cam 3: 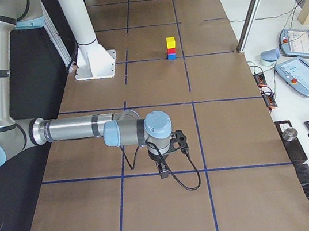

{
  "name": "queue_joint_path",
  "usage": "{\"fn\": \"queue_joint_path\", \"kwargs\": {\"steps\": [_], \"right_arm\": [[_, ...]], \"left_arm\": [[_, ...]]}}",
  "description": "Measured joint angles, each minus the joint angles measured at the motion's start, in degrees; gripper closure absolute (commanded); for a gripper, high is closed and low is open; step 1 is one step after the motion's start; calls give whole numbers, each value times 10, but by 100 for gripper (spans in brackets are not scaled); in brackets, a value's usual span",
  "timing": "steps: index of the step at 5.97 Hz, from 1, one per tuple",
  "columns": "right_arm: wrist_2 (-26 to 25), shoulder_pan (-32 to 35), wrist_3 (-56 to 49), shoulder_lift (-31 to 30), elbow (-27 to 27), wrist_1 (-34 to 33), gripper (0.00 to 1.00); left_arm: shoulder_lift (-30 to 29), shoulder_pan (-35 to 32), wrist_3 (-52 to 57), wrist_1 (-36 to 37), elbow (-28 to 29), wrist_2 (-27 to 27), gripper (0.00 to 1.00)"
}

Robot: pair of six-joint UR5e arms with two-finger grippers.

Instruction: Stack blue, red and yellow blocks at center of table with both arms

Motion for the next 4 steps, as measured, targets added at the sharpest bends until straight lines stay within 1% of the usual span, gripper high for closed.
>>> {"fn": "queue_joint_path", "kwargs": {"steps": [2,4], "right_arm": [[0,0,0,-2,1,0,0],[0,0,1,-2,0,0,0]], "left_arm": [[-1,0,2,-4,5,-2,0],[-4,1,3,-5,-4,0,0]]}}
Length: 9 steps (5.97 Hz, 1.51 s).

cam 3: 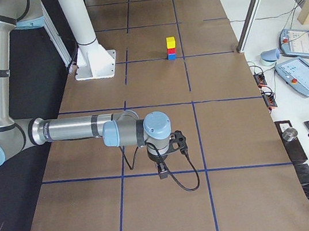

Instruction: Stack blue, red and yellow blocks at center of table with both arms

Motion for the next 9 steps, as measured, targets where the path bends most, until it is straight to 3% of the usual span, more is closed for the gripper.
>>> {"fn": "queue_joint_path", "kwargs": {"steps": [9], "right_arm": [[-1,0,16,1,0,0,0]], "left_arm": [[-5,3,1,-9,-3,-2,0]]}}
